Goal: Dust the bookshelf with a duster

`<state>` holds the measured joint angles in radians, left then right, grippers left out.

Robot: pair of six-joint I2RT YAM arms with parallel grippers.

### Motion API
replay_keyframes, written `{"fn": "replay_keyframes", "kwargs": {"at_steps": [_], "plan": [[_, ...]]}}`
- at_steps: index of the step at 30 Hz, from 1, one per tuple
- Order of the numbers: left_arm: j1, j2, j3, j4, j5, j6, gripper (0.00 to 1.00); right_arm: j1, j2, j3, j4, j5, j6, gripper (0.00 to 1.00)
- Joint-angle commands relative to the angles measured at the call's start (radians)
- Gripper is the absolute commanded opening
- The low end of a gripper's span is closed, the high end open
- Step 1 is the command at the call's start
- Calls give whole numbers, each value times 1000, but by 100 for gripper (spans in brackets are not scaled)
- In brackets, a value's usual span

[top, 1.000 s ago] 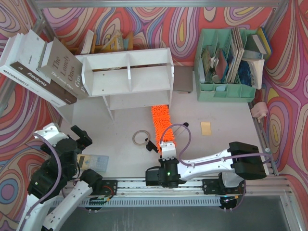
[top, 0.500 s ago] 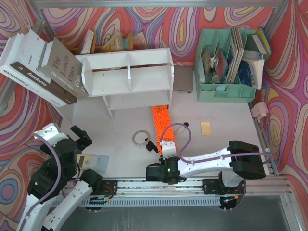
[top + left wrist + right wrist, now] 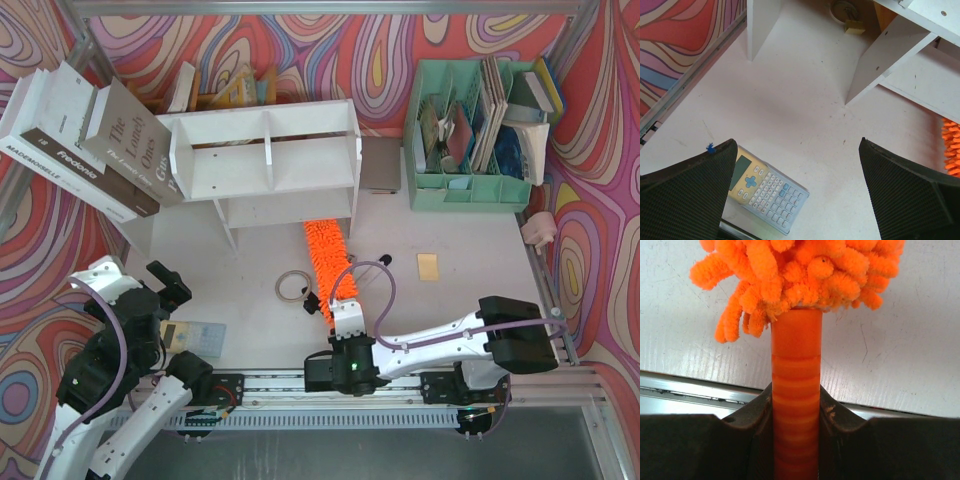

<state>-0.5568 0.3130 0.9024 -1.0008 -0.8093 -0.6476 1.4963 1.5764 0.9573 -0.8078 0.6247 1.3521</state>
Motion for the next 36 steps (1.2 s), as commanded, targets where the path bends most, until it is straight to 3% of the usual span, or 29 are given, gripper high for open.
{"fn": "replay_keyframes", "kwargs": {"at_steps": [1,9,16,19,28,36], "plan": [[-6,3,4,-10,-21,0,98,8,11,44,-88,118,75,0],[-5,7,4,-10,-19,0,98,-15,-16,0,-122,78,156,0],[-6,10,4,-10,-19,0,98,-115,-51,-94,94,-53,-31,0],[-6,12,3,-9,-18,-1,98,-124,-21,-70,93,-69,-53,0],[-6,8,3,-12,-21,-1,98,-118,-40,-73,112,-42,-74,0],[-6,11,4,-9,-19,-1,98,-5,-37,-24,88,77,-77,0]]}}
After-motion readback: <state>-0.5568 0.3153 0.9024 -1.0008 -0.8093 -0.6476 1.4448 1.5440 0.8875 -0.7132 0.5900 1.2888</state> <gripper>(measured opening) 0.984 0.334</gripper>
